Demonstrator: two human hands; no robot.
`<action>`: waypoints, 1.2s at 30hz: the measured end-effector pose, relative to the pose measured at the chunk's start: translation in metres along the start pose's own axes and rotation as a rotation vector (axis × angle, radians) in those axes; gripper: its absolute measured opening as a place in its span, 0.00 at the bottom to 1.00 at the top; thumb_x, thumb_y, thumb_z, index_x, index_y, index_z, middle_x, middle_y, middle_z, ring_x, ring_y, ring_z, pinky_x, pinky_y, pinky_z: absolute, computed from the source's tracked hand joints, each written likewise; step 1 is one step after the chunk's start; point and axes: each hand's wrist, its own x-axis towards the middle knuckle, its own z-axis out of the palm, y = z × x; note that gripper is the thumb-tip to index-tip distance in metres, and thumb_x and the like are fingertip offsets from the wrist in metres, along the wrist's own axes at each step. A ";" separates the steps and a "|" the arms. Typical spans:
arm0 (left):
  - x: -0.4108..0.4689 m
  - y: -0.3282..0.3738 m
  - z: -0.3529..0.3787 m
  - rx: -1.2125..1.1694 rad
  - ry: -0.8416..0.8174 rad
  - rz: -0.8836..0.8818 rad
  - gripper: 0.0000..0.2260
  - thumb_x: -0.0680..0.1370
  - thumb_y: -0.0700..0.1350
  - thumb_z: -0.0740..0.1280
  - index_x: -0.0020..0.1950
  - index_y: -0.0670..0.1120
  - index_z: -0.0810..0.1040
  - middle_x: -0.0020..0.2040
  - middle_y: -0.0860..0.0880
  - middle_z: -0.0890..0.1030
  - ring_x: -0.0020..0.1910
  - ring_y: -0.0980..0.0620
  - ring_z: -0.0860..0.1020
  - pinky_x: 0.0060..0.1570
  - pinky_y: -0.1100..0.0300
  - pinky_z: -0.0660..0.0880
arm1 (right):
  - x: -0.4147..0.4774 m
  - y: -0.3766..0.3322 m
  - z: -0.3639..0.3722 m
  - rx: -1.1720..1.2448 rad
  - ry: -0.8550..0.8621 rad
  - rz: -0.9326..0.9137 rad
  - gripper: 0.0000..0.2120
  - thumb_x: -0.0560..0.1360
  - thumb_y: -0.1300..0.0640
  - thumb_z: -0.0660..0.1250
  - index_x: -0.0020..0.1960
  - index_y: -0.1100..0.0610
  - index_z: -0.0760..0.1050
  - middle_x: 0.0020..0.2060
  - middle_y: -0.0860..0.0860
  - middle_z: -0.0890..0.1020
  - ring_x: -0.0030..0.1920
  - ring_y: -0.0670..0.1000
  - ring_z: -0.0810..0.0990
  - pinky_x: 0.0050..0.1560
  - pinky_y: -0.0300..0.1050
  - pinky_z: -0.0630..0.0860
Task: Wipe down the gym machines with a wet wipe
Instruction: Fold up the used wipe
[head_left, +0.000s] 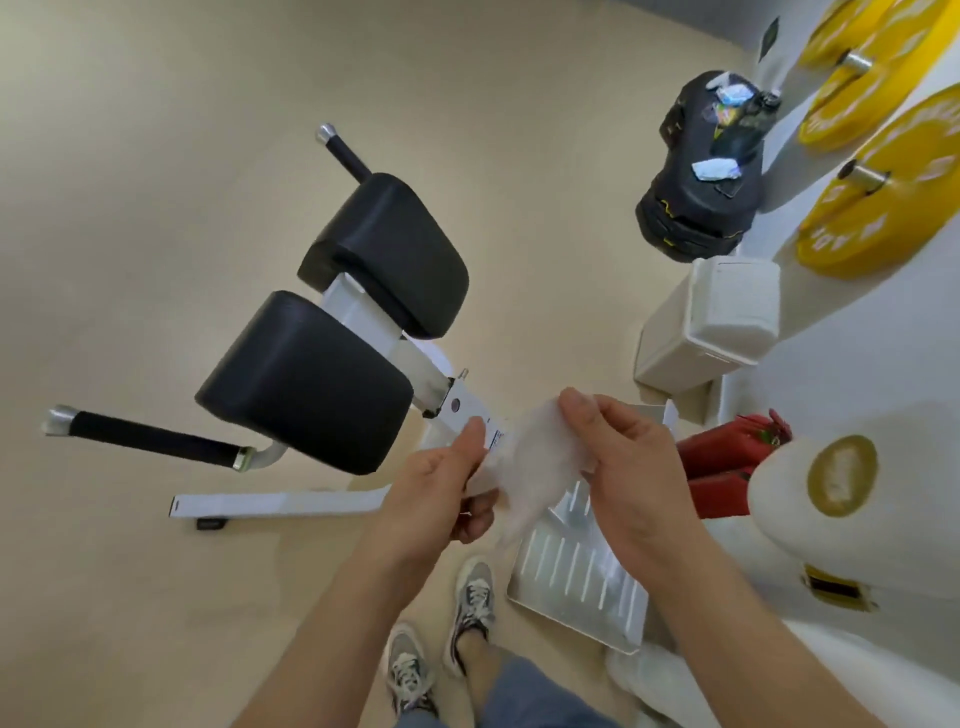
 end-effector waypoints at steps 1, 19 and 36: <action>0.010 0.005 0.005 -0.008 -0.017 0.007 0.24 0.76 0.65 0.59 0.41 0.44 0.79 0.35 0.48 0.80 0.32 0.52 0.77 0.37 0.60 0.73 | 0.009 -0.005 -0.006 -0.003 0.045 -0.015 0.10 0.72 0.51 0.70 0.45 0.58 0.84 0.43 0.55 0.85 0.47 0.54 0.81 0.56 0.52 0.76; 0.212 0.164 0.185 -0.267 -0.345 0.108 0.12 0.71 0.33 0.63 0.41 0.44 0.85 0.42 0.44 0.82 0.43 0.50 0.81 0.40 0.62 0.78 | 0.177 -0.127 -0.135 0.460 0.236 -0.015 0.11 0.77 0.72 0.60 0.50 0.64 0.80 0.39 0.59 0.82 0.35 0.49 0.80 0.38 0.37 0.79; 0.549 0.270 0.267 0.313 -0.328 0.165 0.07 0.74 0.34 0.70 0.45 0.45 0.84 0.30 0.52 0.78 0.29 0.55 0.67 0.32 0.62 0.66 | 0.481 -0.214 -0.197 0.192 0.289 0.172 0.11 0.75 0.58 0.70 0.57 0.60 0.80 0.47 0.53 0.84 0.46 0.49 0.81 0.44 0.40 0.76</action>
